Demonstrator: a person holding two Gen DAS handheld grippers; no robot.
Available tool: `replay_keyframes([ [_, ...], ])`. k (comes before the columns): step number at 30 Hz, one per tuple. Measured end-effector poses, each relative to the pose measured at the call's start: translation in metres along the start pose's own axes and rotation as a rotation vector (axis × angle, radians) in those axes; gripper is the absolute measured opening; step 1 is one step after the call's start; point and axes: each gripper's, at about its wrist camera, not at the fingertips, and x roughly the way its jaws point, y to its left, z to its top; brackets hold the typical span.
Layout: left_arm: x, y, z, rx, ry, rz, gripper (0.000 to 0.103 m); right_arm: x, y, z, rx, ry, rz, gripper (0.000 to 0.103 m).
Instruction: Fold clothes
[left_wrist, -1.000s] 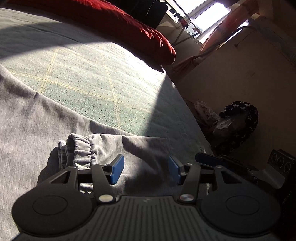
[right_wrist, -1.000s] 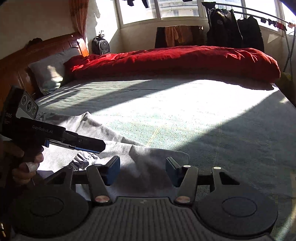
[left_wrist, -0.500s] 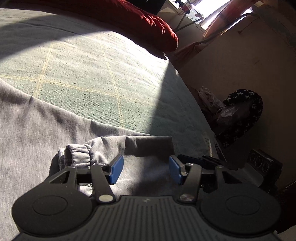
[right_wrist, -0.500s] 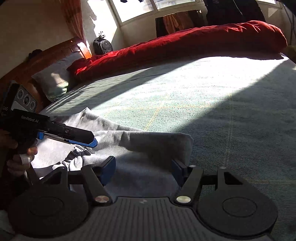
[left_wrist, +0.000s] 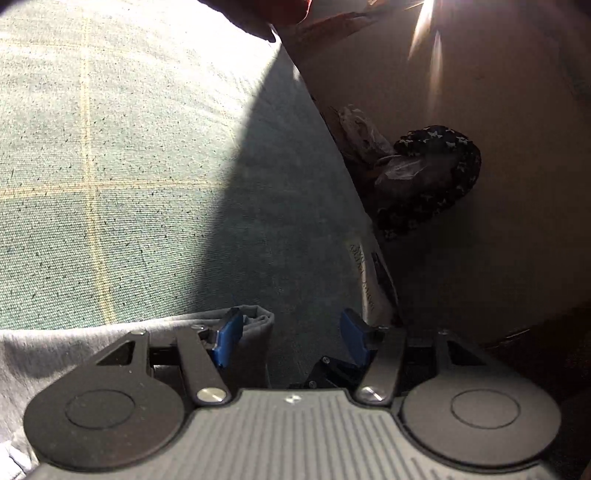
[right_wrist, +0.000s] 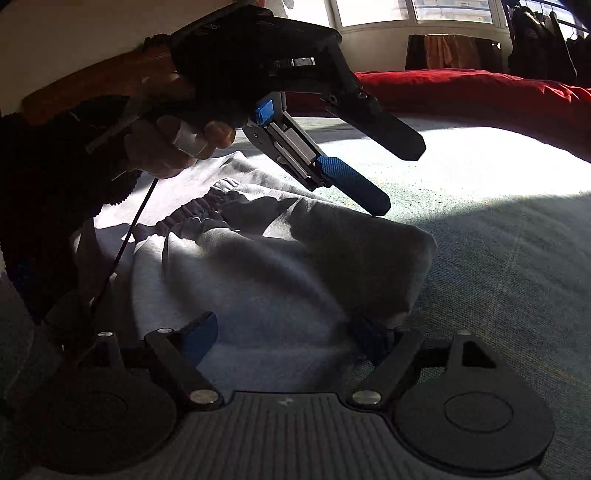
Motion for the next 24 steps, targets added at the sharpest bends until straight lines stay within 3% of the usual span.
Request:
replay_keyframes([
  [7,0.020,0.002,0.010,0.004,0.140,-0.009,0.062,-0.005,-0.012,0.002,0.058,-0.011,0.051,0.084],
  [11,0.023,-0.004,0.017,0.019,0.150,-0.012,0.062,-0.007,-0.015,0.004,0.075,-0.005,0.066,0.084],
  [15,0.041,-0.004,0.016,0.033,0.262,-0.013,0.064,-0.010,-0.017,0.008,0.091,0.012,0.066,0.084],
  [24,0.058,0.008,0.041,-0.033,0.146,-0.091,0.067,-0.016,-0.012,0.018,0.099,0.027,-0.013,0.084],
])
